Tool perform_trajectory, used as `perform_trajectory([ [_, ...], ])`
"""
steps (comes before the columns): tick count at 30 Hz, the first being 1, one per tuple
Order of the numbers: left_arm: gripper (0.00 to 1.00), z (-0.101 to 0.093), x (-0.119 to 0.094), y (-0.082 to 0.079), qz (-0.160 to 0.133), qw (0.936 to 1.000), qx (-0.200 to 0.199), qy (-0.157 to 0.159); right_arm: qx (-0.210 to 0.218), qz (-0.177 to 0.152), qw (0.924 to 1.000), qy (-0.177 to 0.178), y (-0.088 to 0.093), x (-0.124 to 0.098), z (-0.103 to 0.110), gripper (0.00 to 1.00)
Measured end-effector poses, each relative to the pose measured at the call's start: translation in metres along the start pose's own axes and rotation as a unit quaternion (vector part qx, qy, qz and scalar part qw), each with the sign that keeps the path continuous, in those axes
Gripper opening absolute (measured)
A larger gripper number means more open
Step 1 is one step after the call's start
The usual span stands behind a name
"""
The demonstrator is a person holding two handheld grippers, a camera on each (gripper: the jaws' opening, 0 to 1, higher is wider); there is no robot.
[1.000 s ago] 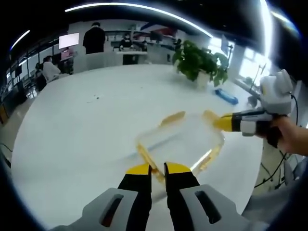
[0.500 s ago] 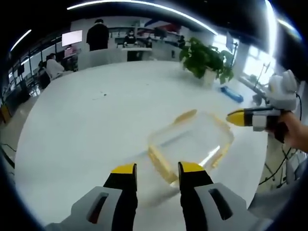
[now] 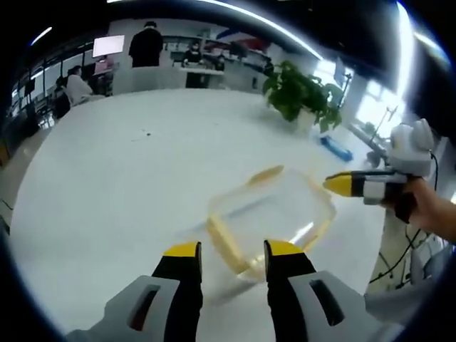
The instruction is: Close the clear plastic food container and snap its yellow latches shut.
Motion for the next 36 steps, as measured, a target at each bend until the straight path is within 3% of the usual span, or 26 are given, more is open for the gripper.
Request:
perform_trajectory([
  [7, 0.31, 0.000, 0.002, 0.000, -0.006, 0.9997, -0.023, 0.009, 0.008, 0.015, 0.9993, -0.035, 0.004, 0.004, 0.010, 0.17],
  [17, 0.33, -0.008, 0.010, 0.001, -0.011, 0.9964, -0.071, 0.045, 0.037, 0.041, 0.9962, -0.068, 0.009, 0.011, 0.015, 0.23],
  [26, 0.32, -0.006, 0.012, 0.007, 0.001, 0.9962, -0.075, 0.044, 0.065, 0.058, 0.9930, -0.079, 0.010, 0.014, 0.013, 0.26],
  [36, 0.33, -0.004, 0.016, 0.007, -0.001, 0.9932, -0.106, 0.048, 0.081, 0.068, 0.9897, -0.097, 0.010, 0.016, 0.014, 0.26],
])
Point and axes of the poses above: the point that each gripper's makers call its tool centre point, and the gripper's own axes: x roughly forward along the fingers, z roughly to its left, y roughly out of its underside, the point moved 1 cm from there along -x, roughly backward along the fingers, and after that the axes turned 8 degrees about y, right-handed, at the moved point
